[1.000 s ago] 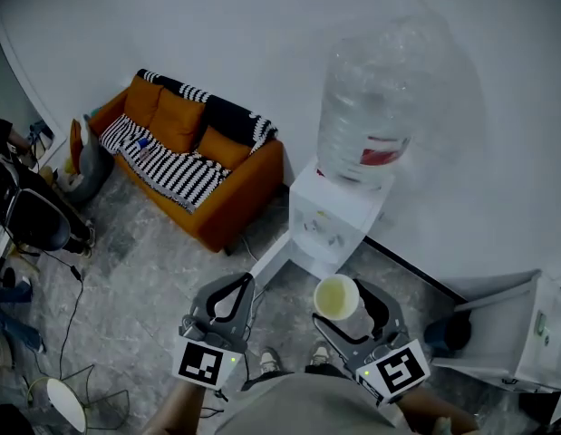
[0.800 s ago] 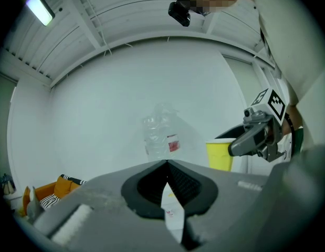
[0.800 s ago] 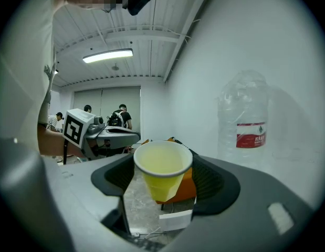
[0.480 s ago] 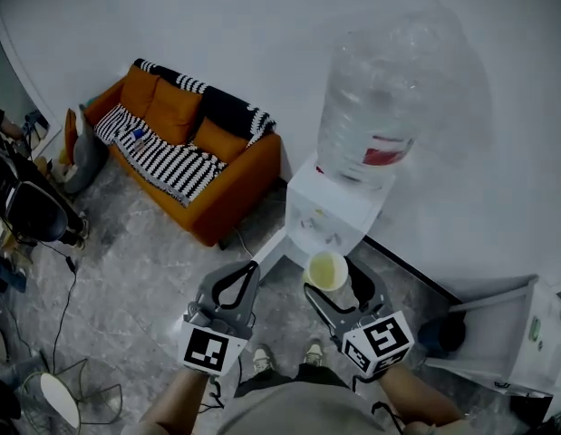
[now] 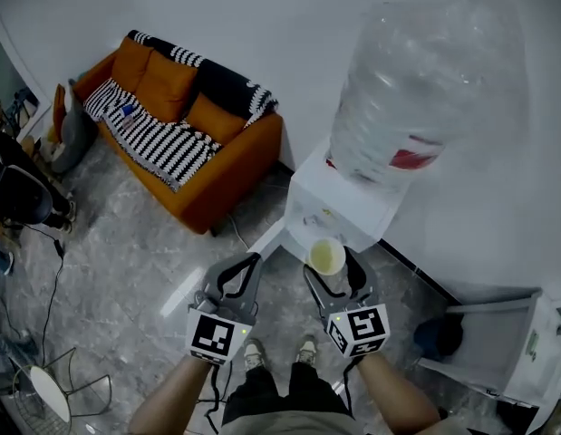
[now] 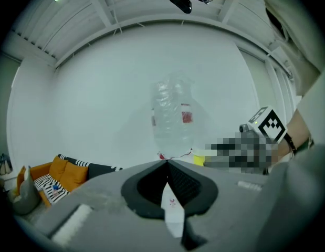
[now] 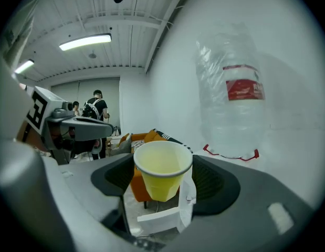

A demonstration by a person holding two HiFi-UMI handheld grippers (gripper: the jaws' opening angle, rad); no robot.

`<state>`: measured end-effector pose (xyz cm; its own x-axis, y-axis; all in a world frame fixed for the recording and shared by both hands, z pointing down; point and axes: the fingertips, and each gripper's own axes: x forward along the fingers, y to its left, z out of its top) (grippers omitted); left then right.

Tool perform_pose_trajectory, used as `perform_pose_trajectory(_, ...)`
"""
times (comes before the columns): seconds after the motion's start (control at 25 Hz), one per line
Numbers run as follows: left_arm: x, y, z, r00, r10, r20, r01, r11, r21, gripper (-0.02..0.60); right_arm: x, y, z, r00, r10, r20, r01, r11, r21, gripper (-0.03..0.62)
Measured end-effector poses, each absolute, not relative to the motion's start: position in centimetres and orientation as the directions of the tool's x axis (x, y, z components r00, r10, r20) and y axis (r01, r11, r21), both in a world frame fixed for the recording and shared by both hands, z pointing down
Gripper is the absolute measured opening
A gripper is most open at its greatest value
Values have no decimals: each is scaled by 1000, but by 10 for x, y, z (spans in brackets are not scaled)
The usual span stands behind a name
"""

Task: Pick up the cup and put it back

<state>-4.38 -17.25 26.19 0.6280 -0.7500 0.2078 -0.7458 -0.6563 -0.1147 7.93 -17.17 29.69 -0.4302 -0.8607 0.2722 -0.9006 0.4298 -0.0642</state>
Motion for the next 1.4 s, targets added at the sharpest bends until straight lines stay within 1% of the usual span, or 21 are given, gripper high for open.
perform_pose_trajectory(0.16, -39, -188, 307, 622, -743, 246, -753, -654, -73, 2, 84, -187, 343, -406, -861, 308, -912, 402, -78, 350)
perform_pose_trajectory(0.32, -34, -205, 346, 632, -726, 271, -733, -674, -94, 2, 82, -199, 385, -398, -855, 333, -917, 387, -100, 350)
perform_pose_trajectory(0.52, -27, -226, 394, 633, -716, 295, -734, -676, -66, 2, 76, -220, 440, -401, -841, 363, -914, 394, -97, 350)
perform_pose_trajectory(0.76, -9, -242, 454, 685, -657, 315, -682, -730, -38, 2, 74, -234, 511, -378, -819, 431, -920, 384, -77, 350)
perform_pose_trajectory(1.12, -18, -272, 538, 662, -656, 362, -702, -713, -9, 2, 76, -266, 606, -330, -797, 506, -936, 346, -65, 350)
perform_pose_trajectory(1.28, -24, -282, 569, 652, -663, 367, -729, -682, 62, 2, 84, -279, 655, -275, -774, 570, -950, 309, -40, 350)
perform_pose_trajectory(1.4, -28, -288, 594, 645, -668, 372, -741, -665, 93, 2, 85, -289, 687, -261, -764, 590, -954, 296, -39, 350)
